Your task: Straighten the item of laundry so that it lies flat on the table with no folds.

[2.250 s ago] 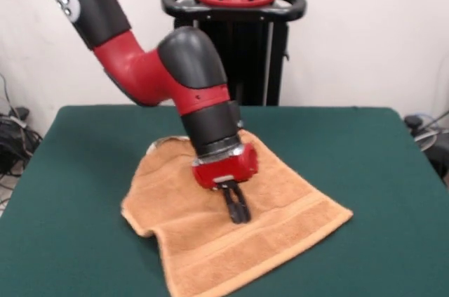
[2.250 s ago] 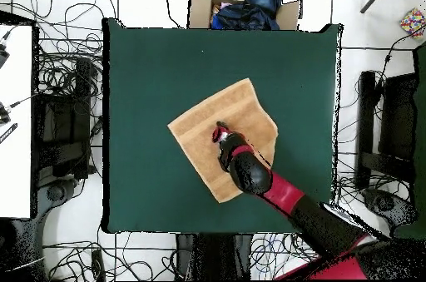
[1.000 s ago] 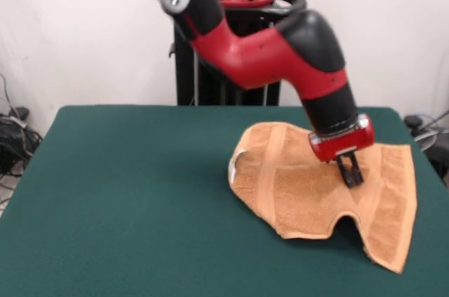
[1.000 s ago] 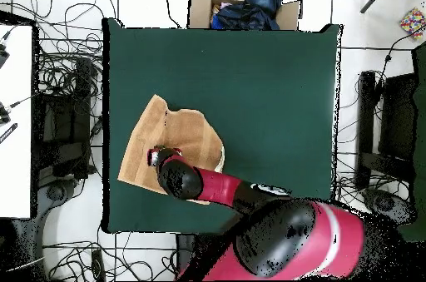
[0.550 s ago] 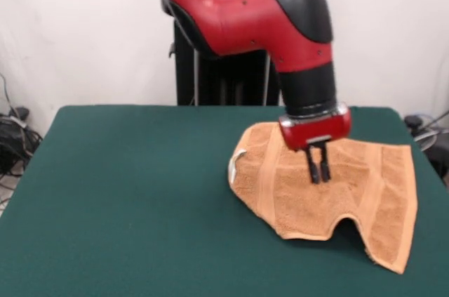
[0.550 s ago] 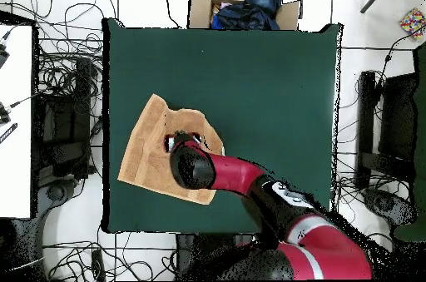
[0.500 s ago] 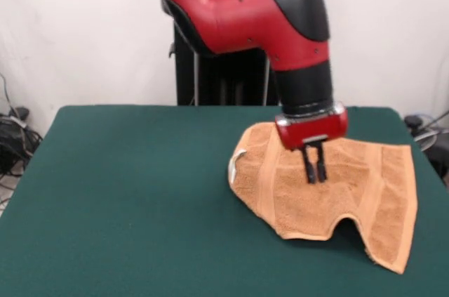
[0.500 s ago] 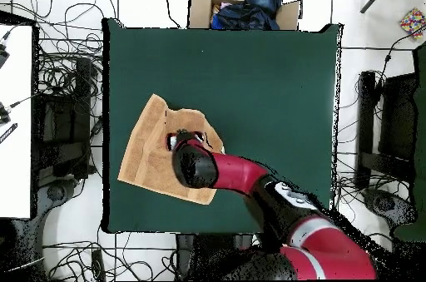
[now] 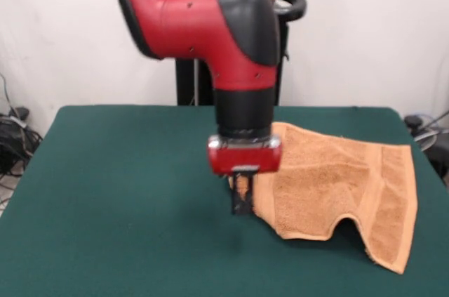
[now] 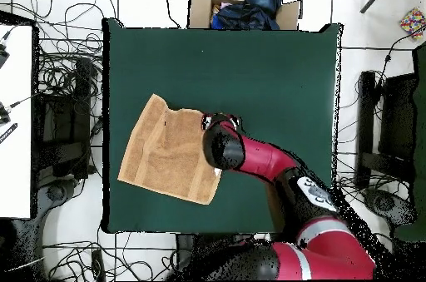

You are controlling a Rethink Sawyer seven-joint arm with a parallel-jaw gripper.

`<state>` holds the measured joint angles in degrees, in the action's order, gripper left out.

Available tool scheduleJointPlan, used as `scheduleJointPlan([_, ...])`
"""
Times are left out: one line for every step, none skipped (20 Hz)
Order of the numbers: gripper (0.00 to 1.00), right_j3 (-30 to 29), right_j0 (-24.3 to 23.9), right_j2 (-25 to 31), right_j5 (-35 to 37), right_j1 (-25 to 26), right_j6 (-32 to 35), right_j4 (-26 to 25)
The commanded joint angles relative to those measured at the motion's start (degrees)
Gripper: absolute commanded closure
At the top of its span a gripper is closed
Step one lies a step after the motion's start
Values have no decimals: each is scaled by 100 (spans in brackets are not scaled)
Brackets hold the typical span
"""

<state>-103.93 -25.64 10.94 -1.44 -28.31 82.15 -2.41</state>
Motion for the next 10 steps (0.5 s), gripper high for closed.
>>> scheduleJointPlan([100, 1067, 34, -562, 850, 1145, 541, 169])
scheduleJointPlan([100, 1047, 36, -566, 983, 1098, 511, 127])
scheduleJointPlan([100, 1062, 46, -582, 1188, 1066, 464, 107])
scheduleJointPlan([100, 1025, 44, -585, 1345, 991, 441, 84])
scheduleJointPlan([100, 1018, 32, -556, 1497, 964, 423, 77])
scheduleJointPlan([100, 958, -26, -477, 1593, 916, 400, 45])
scheduleJointPlan([100, 896, -88, -382, 1695, 863, 384, 31])
scheduleJointPlan([100, 835, -149, -287, 1797, 811, 368, 17])
scheduleJointPlan([100, 773, -211, -192, 1898, 758, 352, 3])
scheduleJointPlan([100, 701, -333, -28, 1955, 727, 311, -19])
